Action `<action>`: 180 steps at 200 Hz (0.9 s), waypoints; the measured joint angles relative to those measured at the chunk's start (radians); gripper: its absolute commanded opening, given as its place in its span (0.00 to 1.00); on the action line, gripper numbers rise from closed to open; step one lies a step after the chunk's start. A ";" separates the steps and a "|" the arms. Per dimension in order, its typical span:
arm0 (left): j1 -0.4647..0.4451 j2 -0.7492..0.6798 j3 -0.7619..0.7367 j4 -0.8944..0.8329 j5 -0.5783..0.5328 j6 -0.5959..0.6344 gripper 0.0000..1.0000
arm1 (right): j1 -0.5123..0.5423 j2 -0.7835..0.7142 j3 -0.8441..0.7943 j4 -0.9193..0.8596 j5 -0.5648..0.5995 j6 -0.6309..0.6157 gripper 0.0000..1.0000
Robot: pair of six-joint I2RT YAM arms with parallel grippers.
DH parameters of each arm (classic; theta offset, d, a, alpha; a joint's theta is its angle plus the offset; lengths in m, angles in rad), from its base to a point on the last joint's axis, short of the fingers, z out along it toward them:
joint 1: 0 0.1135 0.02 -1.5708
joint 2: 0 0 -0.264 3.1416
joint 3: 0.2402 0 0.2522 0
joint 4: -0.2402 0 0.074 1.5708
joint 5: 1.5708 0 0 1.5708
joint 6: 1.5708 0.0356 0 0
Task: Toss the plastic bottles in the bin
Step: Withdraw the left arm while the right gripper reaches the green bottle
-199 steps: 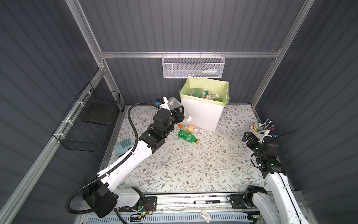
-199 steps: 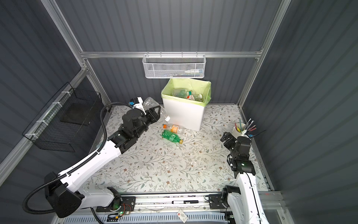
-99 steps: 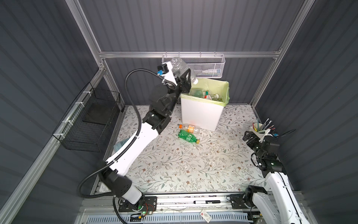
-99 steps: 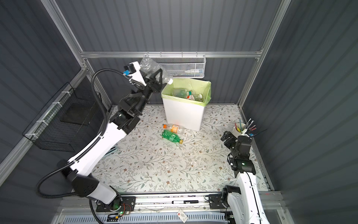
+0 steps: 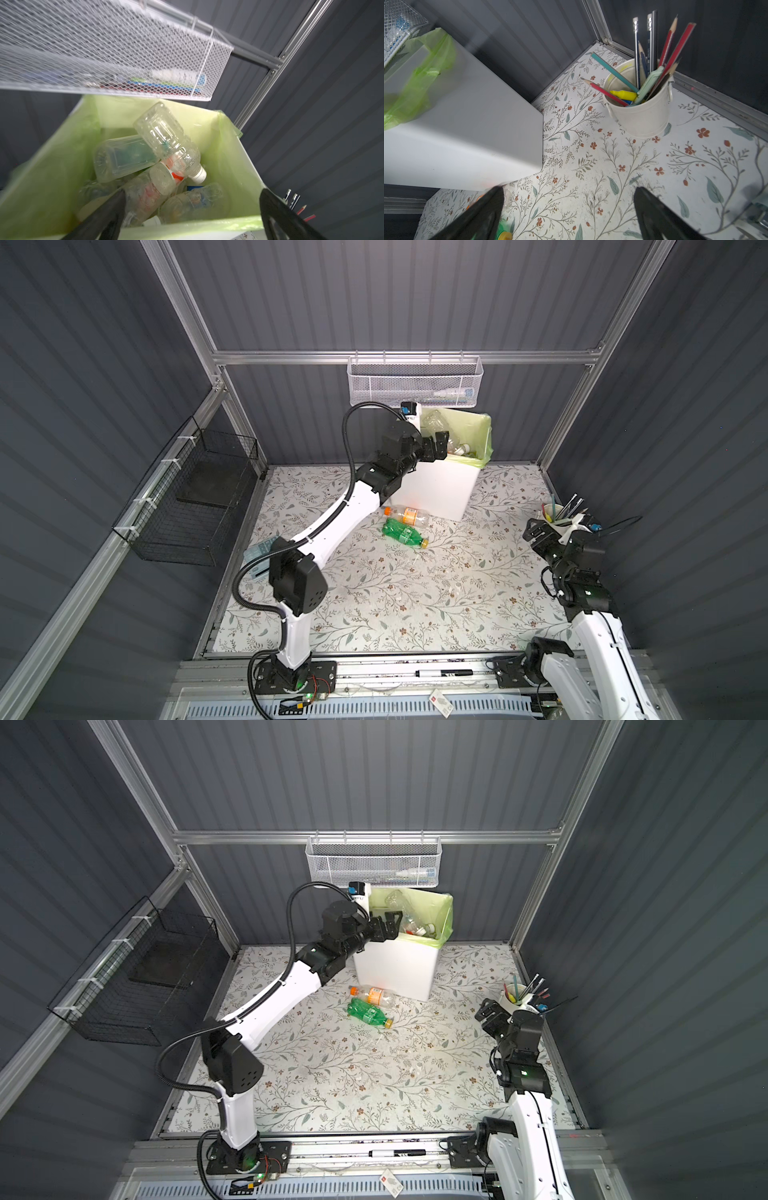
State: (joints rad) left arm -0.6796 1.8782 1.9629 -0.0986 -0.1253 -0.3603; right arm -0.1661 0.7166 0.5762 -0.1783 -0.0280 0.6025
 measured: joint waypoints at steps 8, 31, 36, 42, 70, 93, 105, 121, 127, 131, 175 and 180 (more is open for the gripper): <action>0.000 -0.053 -0.029 0.009 -0.010 0.003 1.00 | -0.001 0.002 0.000 0.000 -0.006 0.003 0.99; 0.000 -0.185 -0.099 0.044 -0.039 0.011 1.00 | -0.002 0.020 0.000 0.006 -0.037 0.010 0.99; 0.000 -0.204 -0.114 0.051 -0.045 0.010 1.00 | -0.002 0.026 0.000 0.006 -0.045 0.011 0.99; 0.001 -0.227 -0.137 0.059 -0.053 0.010 1.00 | -0.002 0.034 0.001 0.005 -0.057 0.010 0.99; 0.016 -0.301 -0.301 0.084 -0.080 -0.010 1.00 | 0.010 0.080 0.034 -0.016 -0.104 -0.011 0.99; 0.044 -0.335 -0.474 0.085 -0.092 -0.058 1.00 | 0.080 0.116 0.081 -0.030 -0.094 -0.049 0.99; 0.066 -0.354 -0.565 0.078 -0.102 -0.085 1.00 | 0.150 0.145 0.109 -0.032 -0.073 -0.071 0.99; 0.096 -0.383 -0.668 0.056 -0.119 -0.122 1.00 | 0.266 0.206 0.153 -0.034 -0.037 -0.106 0.99; 0.106 -0.396 -0.699 0.048 -0.127 -0.133 1.00 | 0.309 0.236 0.171 -0.033 -0.023 -0.118 0.99; 0.113 -0.406 -0.719 0.041 -0.132 -0.143 1.00 | 0.335 0.256 0.183 -0.033 -0.012 -0.126 0.99; 0.203 -0.566 -0.928 -0.005 -0.198 -0.237 1.00 | 0.673 0.563 0.373 -0.043 0.148 -0.263 0.99; 0.217 -0.586 -0.953 -0.011 -0.202 -0.248 1.00 | 0.702 0.594 0.391 -0.045 0.158 -0.280 0.99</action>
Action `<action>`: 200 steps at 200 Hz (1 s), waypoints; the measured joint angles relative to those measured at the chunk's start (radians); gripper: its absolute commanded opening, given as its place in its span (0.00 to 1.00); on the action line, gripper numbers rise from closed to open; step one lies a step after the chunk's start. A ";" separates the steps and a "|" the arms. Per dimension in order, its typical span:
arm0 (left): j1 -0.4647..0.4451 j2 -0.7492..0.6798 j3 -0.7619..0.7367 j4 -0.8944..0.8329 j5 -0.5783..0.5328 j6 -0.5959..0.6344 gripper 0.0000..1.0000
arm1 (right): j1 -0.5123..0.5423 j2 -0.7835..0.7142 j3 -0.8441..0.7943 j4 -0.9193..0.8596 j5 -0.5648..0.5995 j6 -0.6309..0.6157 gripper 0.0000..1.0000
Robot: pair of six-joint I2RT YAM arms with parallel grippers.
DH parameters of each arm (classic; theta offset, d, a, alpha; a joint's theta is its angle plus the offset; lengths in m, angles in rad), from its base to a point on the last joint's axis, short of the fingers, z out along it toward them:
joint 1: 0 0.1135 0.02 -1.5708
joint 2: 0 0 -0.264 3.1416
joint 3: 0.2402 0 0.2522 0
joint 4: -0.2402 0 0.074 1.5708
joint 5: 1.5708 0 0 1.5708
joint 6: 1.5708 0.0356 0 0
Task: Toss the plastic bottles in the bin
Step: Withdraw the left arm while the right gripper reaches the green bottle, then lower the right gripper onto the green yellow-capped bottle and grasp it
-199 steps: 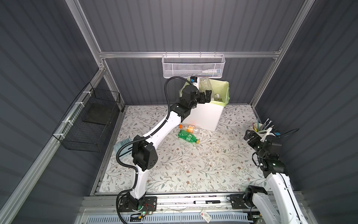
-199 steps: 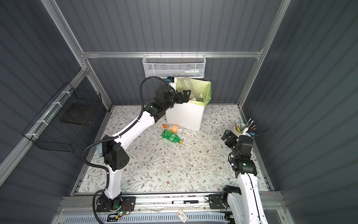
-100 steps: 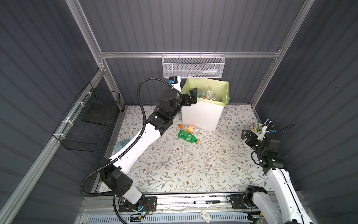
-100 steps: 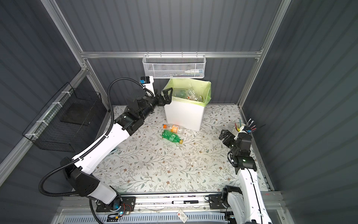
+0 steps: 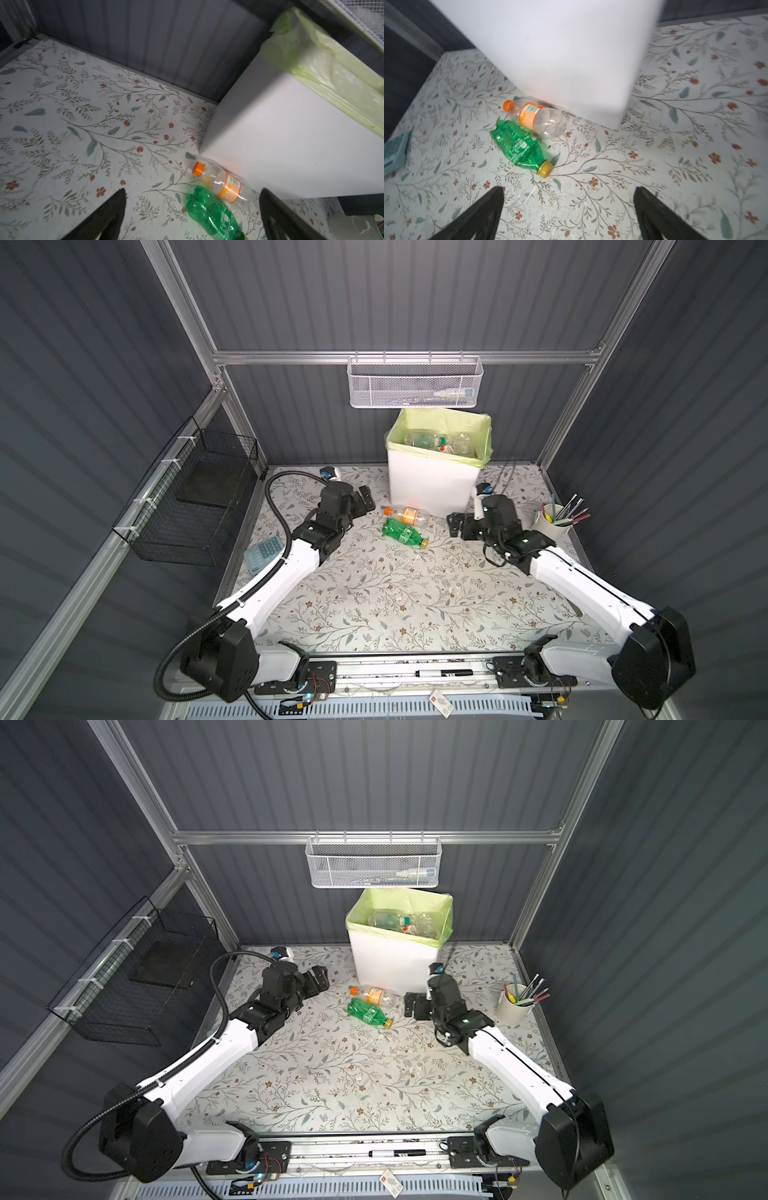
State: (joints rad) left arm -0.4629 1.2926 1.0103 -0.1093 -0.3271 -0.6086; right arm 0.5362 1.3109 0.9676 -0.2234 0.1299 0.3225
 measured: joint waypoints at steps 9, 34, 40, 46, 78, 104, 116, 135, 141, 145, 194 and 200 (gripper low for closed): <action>0.025 -0.031 -0.045 -0.010 -0.003 -0.021 1.00 | 0.049 0.053 0.036 -0.006 0.018 -0.033 0.99; 0.107 -0.091 -0.164 -0.045 0.003 -0.076 1.00 | 0.144 0.211 0.156 -0.037 0.033 -0.131 0.99; 0.125 -0.102 -0.191 -0.053 0.005 -0.088 1.00 | 0.158 0.252 0.188 -0.046 0.031 -0.154 0.99; 0.139 -0.111 -0.214 -0.061 0.005 -0.098 1.00 | 0.169 0.290 0.222 -0.057 0.029 -0.176 0.99; 0.157 -0.168 -0.290 -0.113 0.010 -0.129 1.00 | 0.194 0.483 0.393 -0.130 -0.012 -0.275 0.99; 0.157 -0.211 -0.297 -0.119 0.011 -0.137 1.00 | 0.194 0.595 0.486 -0.200 -0.047 -0.333 0.98; 0.157 -0.224 -0.301 -0.120 0.011 -0.137 1.00 | 0.194 0.634 0.518 -0.227 -0.060 -0.354 0.97; 0.157 -0.235 -0.313 -0.123 0.011 -0.137 1.00 | 0.194 0.687 0.563 -0.270 -0.078 -0.385 0.96; 0.157 -0.236 -0.319 -0.124 0.013 -0.138 1.00 | 0.193 0.705 0.580 -0.285 -0.082 -0.393 0.96; 0.157 -0.236 -0.323 -0.124 0.013 -0.138 1.00 | 0.193 0.714 0.591 -0.291 -0.086 -0.396 0.95; 0.159 -0.237 -0.352 -0.138 0.018 -0.149 1.00 | 0.187 0.805 0.663 -0.334 -0.109 -0.416 0.96; 0.159 -0.237 -0.352 -0.138 0.021 -0.149 1.00 | 0.186 0.812 0.666 -0.336 -0.109 -0.416 0.95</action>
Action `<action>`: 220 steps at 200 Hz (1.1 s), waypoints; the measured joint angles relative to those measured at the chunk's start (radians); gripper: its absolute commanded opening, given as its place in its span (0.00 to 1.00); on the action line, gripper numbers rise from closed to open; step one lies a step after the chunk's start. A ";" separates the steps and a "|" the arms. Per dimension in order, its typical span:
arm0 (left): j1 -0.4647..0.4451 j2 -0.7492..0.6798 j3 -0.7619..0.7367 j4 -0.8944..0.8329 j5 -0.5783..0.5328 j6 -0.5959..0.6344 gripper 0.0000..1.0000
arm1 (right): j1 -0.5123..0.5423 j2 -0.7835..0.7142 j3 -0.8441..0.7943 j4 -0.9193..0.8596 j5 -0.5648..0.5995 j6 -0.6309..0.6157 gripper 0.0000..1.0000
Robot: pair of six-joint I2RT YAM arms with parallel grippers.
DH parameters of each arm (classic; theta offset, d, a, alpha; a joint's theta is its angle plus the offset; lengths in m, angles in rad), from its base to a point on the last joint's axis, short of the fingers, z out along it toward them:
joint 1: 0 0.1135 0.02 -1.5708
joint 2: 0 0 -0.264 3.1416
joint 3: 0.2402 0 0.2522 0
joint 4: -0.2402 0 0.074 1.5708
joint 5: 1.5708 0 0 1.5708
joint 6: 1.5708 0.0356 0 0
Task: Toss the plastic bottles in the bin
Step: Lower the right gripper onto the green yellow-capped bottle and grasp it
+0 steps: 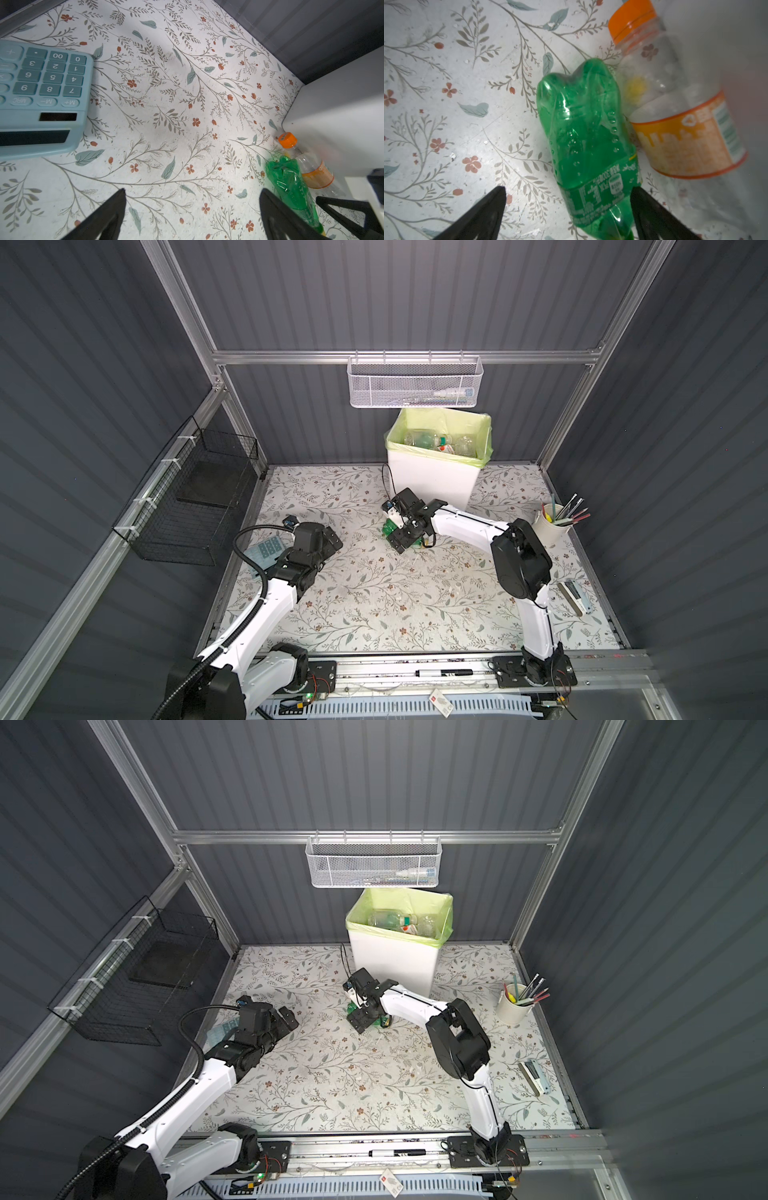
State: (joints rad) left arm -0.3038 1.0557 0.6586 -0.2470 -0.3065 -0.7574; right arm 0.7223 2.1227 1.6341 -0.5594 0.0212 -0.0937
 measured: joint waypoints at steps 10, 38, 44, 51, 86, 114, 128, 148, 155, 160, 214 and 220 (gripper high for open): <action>0.000 0.000 0.000 0.000 0.000 0.000 1.00 | -0.001 0.009 0.002 -0.006 0.000 0.000 0.93; 0.000 0.000 0.000 0.000 0.003 0.000 1.00 | -0.001 0.017 0.003 -0.035 -0.037 0.014 0.84; 0.000 0.000 0.000 0.000 0.004 -0.003 1.00 | -0.001 0.016 0.003 -0.042 -0.051 0.022 0.82; 0.000 0.000 0.000 0.000 0.004 -0.004 1.00 | 0.000 0.015 0.002 -0.048 -0.071 0.031 0.81; 0.000 -0.004 -0.017 0.000 0.004 -0.012 1.00 | 0.013 -0.076 -0.108 -0.047 -0.164 0.102 0.80; 0.000 -0.004 -0.020 0.003 0.011 -0.015 1.00 | 0.030 -0.156 -0.161 -0.060 -0.171 0.169 0.83; 0.000 -0.003 -0.020 0.007 0.016 -0.016 1.00 | 0.032 -0.173 -0.152 -0.067 -0.149 0.196 0.85; 0.000 -0.001 -0.021 0.007 0.019 -0.019 1.00 | 0.031 -0.168 -0.110 -0.085 -0.106 0.225 0.88; 0.000 -0.001 -0.021 0.008 0.019 -0.019 1.00 | 0.031 -0.165 -0.097 -0.089 -0.088 0.230 0.89; 0.000 -0.001 -0.021 0.008 0.019 -0.020 1.00 | 0.031 -0.163 -0.089 -0.091 -0.078 0.234 0.90; 0.000 -0.002 -0.039 0.007 0.019 -0.026 1.00 | 0.030 -0.044 0.020 -0.123 -0.010 0.236 0.97; 0.000 -0.002 -0.039 0.007 0.019 -0.026 1.00 | 0.030 -0.023 0.029 -0.127 -0.010 0.233 0.97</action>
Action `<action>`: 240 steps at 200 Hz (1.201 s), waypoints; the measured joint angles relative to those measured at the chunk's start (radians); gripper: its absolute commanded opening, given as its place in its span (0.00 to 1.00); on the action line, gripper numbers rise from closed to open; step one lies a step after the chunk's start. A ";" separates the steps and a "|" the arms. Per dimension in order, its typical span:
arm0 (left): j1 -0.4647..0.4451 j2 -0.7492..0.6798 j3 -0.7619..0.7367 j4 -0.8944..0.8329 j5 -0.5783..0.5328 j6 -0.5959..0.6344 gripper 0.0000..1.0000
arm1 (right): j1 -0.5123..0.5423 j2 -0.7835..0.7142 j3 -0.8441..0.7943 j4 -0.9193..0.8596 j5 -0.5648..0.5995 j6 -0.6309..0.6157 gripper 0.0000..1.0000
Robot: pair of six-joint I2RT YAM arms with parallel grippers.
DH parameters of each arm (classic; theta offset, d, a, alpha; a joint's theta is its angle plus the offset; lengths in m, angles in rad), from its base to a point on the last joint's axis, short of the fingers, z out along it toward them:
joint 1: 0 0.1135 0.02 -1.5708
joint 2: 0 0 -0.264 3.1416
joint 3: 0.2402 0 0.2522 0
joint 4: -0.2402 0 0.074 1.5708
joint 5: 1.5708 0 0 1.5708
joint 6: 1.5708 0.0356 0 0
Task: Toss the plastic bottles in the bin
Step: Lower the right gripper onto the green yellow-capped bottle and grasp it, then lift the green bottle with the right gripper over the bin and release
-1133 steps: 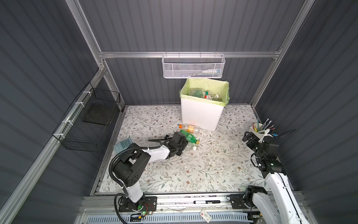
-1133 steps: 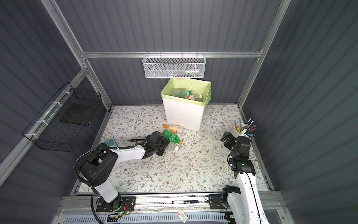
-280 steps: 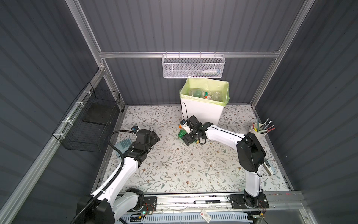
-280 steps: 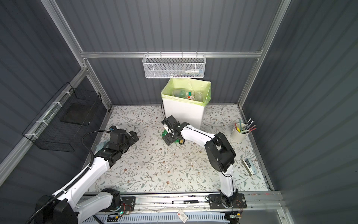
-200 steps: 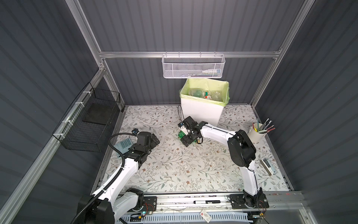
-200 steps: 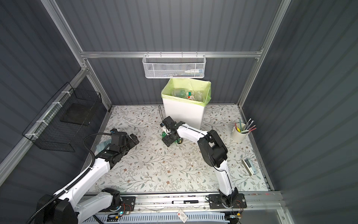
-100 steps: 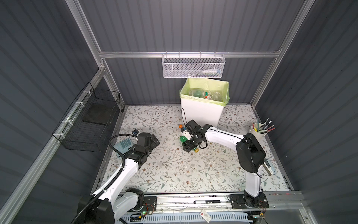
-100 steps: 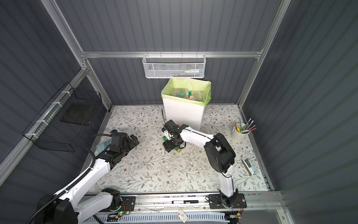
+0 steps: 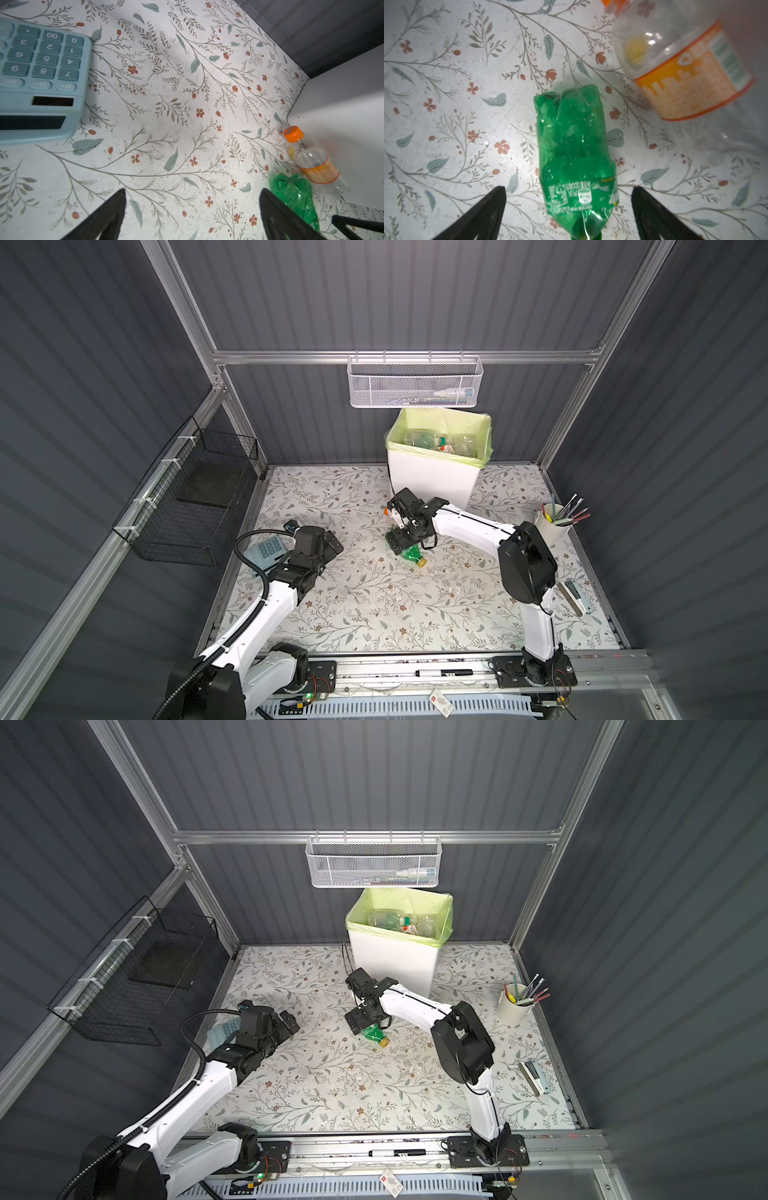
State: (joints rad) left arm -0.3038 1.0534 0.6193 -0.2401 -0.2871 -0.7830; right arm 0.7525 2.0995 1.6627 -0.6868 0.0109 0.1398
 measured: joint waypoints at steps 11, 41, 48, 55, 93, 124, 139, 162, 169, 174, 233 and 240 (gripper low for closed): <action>0.000 0.000 0.000 0.000 0.000 0.000 1.00 | 0.000 0.034 0.012 -0.010 -0.002 -0.003 0.96; 0.000 0.000 0.000 0.000 0.000 -0.001 1.00 | 0.000 0.096 0.021 -0.038 -0.003 -0.016 0.89; 0.000 0.000 0.000 0.000 0.000 -0.001 1.00 | 0.000 0.103 0.023 -0.045 0.003 -0.022 0.85; 0.000 0.000 0.000 0.000 0.000 -0.001 1.00 | 0.001 0.106 0.031 -0.051 0.011 -0.023 0.80; 0.000 0.001 0.000 0.000 0.000 -0.009 1.00 | 0.001 0.098 0.040 -0.062 0.039 -0.029 0.69; 0.000 0.010 0.000 0.002 0.004 -0.014 1.00 | 0.001 0.016 -0.004 -0.051 0.064 -0.024 0.66; 0.000 0.022 0.000 0.002 0.010 -0.015 1.00 | 0.001 -0.064 -0.034 -0.029 0.070 -0.019 0.64; 0.000 0.039 0.000 0.010 0.013 -0.015 1.00 | 0.000 -0.233 -0.098 0.036 0.093 -0.013 0.64; 0.000 0.043 0.000 0.013 0.014 -0.015 1.00 | 0.000 -0.298 -0.125 0.068 0.103 -0.013 0.64; 0.000 0.047 0.000 0.016 0.016 -0.016 1.00 | 0.000 -0.348 -0.145 0.091 0.117 -0.014 0.64; 0.000 0.093 0.000 0.046 0.028 -0.027 1.00 | -0.051 -0.942 -0.359 0.510 0.310 -0.109 0.67; 0.000 0.099 0.000 0.051 0.030 -0.029 1.00 | -0.076 -0.996 -0.369 0.566 0.324 -0.125 0.67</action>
State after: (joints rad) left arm -0.3038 1.1522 0.6193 -0.1890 -0.2573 -0.8120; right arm 0.6769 1.1030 1.2942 -0.1204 0.3347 0.0151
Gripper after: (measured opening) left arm 0.999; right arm 0.680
